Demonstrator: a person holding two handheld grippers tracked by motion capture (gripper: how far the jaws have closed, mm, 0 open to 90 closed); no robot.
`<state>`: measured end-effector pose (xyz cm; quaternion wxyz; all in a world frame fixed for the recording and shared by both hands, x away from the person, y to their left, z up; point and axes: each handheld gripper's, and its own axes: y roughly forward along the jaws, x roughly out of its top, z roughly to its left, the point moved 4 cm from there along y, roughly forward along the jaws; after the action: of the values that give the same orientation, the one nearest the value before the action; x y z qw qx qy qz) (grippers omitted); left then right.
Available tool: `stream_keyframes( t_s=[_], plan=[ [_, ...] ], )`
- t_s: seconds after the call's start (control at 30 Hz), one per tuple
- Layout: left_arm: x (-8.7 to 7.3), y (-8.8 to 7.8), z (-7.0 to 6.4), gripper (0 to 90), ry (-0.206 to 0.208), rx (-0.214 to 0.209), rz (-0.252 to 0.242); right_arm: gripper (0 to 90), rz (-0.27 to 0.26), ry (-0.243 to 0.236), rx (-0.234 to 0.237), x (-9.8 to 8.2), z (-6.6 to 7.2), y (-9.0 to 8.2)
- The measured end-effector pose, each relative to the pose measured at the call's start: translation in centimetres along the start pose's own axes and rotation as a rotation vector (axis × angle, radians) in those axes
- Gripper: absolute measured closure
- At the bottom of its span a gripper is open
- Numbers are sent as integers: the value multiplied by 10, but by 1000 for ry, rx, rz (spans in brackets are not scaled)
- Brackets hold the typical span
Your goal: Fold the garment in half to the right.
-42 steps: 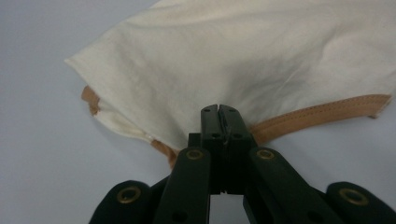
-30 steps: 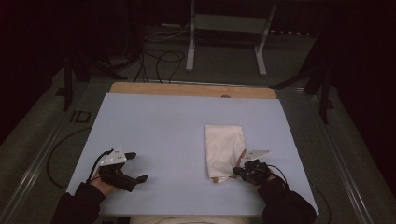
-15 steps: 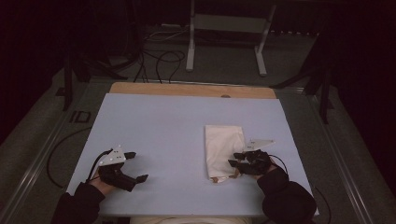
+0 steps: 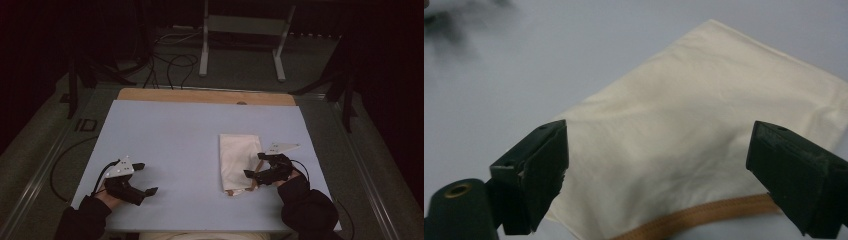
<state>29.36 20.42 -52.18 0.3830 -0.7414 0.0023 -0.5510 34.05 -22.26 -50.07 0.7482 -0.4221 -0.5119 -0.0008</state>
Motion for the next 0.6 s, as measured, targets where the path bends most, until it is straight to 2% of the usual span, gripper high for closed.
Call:
stream_keyframes(
  t_s=[0.1, 0.23, 0.6],
  plan=[
    [0, -1, 1, 0, -5, 3, -3, 97, -12, 9, -8, -4, -5, -5],
    [0, -2, 2, 0, -5, 5, -5, 94, -1, 8, -15, -10, -8, -9],
    [-1, -4, 2, 0, -2, 12, -3, 88, -24, 27, -56, -31, -4, -19]
  ],
)
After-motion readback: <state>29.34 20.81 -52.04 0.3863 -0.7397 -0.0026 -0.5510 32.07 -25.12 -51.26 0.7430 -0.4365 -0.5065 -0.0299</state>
